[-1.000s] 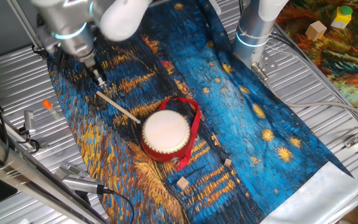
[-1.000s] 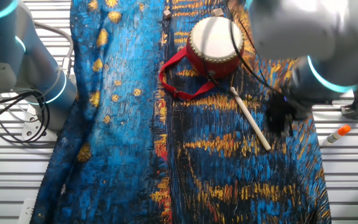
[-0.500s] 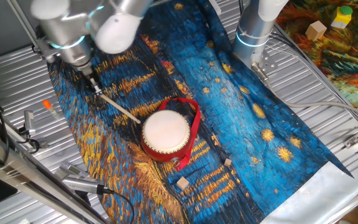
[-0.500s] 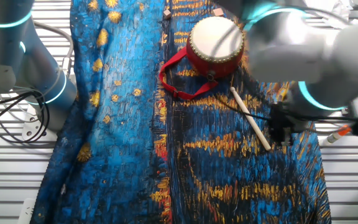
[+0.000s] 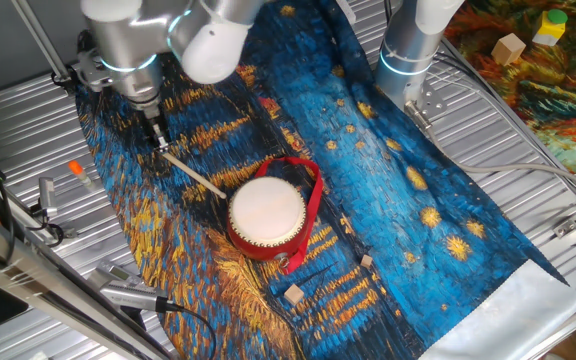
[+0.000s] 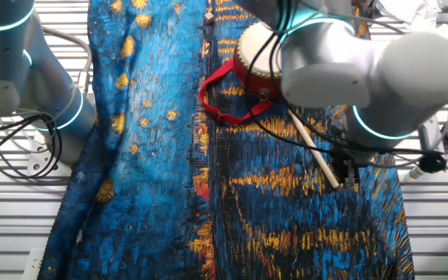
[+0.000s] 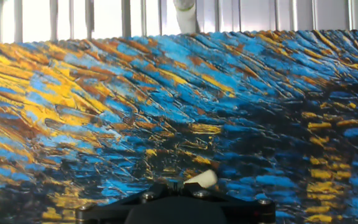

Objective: Play the drum

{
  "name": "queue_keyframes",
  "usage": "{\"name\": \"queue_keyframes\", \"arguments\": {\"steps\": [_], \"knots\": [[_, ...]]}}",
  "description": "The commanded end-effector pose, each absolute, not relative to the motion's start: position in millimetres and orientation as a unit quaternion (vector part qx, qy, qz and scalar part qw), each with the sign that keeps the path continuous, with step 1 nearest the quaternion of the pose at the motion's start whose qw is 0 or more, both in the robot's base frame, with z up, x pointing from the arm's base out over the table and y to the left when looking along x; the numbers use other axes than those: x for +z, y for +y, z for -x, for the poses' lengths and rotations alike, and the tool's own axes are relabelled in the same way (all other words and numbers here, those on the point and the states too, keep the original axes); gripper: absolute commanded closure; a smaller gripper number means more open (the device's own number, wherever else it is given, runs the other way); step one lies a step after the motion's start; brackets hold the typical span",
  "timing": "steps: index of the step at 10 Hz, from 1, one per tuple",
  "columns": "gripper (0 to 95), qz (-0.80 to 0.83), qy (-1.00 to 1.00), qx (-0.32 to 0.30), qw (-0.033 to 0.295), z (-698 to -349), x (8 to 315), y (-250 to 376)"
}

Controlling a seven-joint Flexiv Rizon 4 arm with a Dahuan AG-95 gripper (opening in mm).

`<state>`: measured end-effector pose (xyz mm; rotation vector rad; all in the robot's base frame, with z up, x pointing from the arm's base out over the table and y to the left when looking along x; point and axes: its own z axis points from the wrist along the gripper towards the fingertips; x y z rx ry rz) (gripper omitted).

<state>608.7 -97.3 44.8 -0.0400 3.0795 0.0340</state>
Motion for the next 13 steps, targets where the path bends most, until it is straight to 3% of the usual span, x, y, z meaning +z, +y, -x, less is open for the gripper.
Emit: {"name": "queue_keyframes", "arguments": {"steps": [1,9,13], "knots": [[95.0,0.203,0.979,-0.014,0.017,-607.7,45.0,-98.0],[95.0,0.356,0.933,-0.039,0.029,-607.4,45.7,-97.8],[95.0,0.424,0.901,-0.087,0.038,-607.3,45.7,-97.8]]}}
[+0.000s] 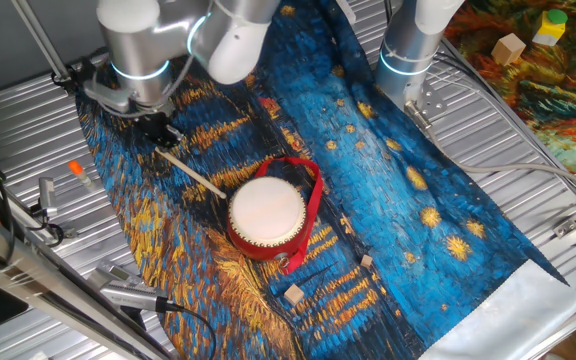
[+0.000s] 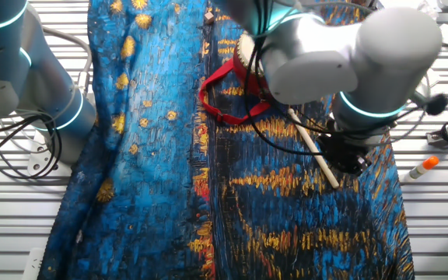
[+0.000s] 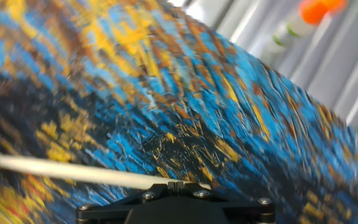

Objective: Play the drum

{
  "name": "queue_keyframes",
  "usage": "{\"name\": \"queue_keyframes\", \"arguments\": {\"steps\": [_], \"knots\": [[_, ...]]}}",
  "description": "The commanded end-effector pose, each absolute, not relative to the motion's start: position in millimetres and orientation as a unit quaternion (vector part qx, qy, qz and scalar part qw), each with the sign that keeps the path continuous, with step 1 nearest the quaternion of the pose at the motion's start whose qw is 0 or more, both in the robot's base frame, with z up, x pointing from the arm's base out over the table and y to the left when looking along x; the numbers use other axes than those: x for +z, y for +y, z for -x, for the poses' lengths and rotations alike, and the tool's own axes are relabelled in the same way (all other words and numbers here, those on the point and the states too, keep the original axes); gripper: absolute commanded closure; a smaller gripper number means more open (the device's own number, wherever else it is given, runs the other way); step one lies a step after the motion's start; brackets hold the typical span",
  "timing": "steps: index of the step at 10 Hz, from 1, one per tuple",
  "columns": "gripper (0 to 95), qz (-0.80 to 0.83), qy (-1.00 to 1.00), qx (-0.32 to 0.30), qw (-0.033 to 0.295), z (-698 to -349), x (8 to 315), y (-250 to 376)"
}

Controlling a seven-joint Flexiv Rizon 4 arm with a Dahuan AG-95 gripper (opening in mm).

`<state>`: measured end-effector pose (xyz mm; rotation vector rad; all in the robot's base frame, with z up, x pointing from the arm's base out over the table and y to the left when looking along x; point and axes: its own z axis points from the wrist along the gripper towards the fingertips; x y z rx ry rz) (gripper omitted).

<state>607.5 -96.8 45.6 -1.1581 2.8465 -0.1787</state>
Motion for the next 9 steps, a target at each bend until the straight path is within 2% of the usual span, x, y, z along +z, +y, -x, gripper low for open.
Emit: {"name": "queue_keyframes", "arguments": {"steps": [1,7,8,9], "knots": [[95.0,0.424,0.900,-0.089,0.039,-607.3,45.7,-97.8],[95.0,0.402,0.910,-0.089,0.051,-608.3,43.2,-98.5],[95.0,0.356,0.930,-0.074,0.050,-608.3,43.3,-98.5],[95.0,0.179,0.983,0.005,0.025,-609.0,44.0,-98.0]]}}
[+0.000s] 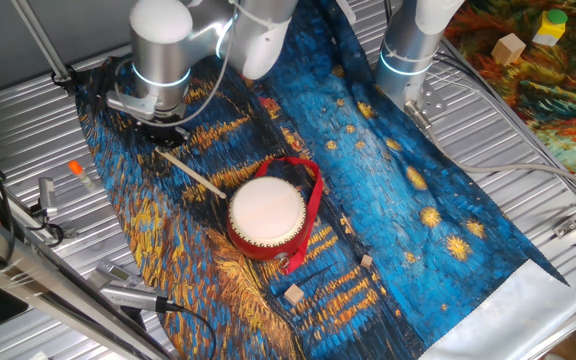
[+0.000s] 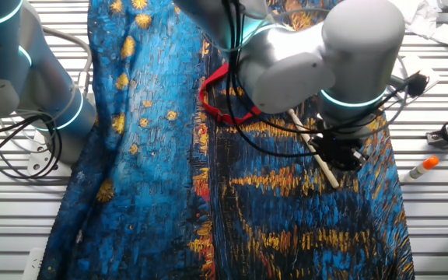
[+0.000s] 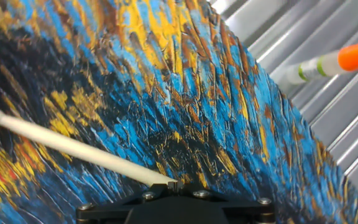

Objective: Play the drum

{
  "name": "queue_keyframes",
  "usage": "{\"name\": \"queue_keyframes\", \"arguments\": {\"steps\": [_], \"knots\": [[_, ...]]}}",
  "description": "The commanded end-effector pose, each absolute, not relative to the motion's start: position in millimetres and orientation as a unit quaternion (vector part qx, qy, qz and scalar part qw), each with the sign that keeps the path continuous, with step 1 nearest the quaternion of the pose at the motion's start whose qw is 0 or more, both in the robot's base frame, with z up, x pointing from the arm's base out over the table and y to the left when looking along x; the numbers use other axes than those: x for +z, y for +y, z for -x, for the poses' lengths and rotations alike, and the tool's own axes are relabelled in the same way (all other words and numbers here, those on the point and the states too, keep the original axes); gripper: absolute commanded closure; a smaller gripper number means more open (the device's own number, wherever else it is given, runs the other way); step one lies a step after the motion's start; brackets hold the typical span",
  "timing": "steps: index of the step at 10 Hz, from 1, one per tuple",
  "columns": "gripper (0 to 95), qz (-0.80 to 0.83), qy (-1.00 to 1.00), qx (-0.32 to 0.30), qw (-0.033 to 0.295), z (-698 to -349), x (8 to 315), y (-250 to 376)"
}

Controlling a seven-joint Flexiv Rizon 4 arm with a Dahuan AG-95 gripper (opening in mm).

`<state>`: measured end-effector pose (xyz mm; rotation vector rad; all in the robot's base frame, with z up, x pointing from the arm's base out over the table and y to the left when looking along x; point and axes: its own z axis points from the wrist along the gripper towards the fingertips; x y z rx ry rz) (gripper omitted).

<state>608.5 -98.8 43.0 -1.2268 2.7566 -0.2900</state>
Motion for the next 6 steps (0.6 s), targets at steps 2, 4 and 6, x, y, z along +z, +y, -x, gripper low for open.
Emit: {"name": "queue_keyframes", "arguments": {"steps": [2,4,6], "knots": [[95.0,0.019,1.000,0.018,-0.014,-613.5,46.3,-96.0],[95.0,-0.080,0.996,0.007,-0.047,-619.9,49.6,-92.9],[95.0,-0.127,0.990,0.004,-0.059,-620.9,50.2,-92.4]]}}
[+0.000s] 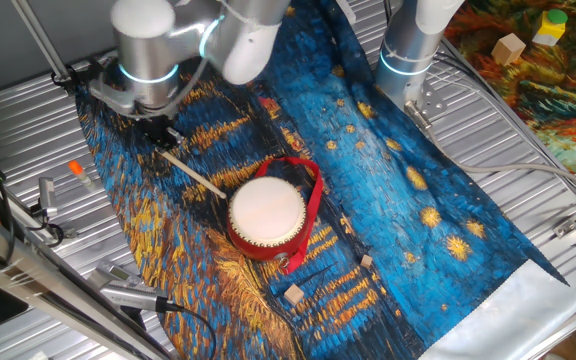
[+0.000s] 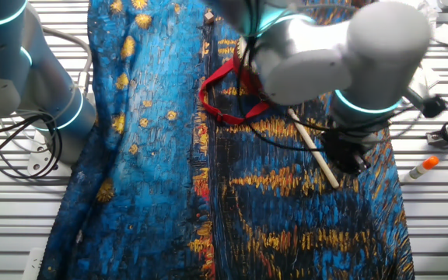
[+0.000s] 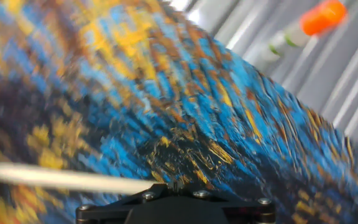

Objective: Play the drum

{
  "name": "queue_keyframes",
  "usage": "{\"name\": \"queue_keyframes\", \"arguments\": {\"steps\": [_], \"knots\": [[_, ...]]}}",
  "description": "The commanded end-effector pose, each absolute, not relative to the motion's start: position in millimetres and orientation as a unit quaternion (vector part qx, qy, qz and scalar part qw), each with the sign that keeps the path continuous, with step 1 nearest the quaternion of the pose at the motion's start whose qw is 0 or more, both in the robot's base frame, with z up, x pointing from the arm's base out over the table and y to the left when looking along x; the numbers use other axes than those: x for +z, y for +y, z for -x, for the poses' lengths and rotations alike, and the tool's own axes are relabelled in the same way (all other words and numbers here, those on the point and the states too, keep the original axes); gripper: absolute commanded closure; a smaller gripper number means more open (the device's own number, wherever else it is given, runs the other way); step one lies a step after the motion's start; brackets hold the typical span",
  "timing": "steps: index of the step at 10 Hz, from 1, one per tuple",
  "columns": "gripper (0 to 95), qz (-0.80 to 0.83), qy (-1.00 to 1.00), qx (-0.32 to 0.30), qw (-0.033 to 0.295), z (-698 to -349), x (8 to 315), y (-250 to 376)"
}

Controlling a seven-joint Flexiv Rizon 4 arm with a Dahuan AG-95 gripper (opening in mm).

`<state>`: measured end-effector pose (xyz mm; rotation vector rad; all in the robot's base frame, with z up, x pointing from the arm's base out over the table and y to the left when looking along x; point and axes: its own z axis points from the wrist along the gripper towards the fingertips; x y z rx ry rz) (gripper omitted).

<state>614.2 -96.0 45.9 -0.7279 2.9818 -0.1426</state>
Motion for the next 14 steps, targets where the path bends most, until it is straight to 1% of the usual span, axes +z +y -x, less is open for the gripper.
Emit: {"name": "queue_keyframes", "arguments": {"steps": [1,14], "knots": [[95.0,-0.127,0.990,0.002,-0.060,-620.8,50.2,-92.6],[95.0,-0.127,0.990,-0.001,-0.058,-617.2,50.9,-96.0]]}}
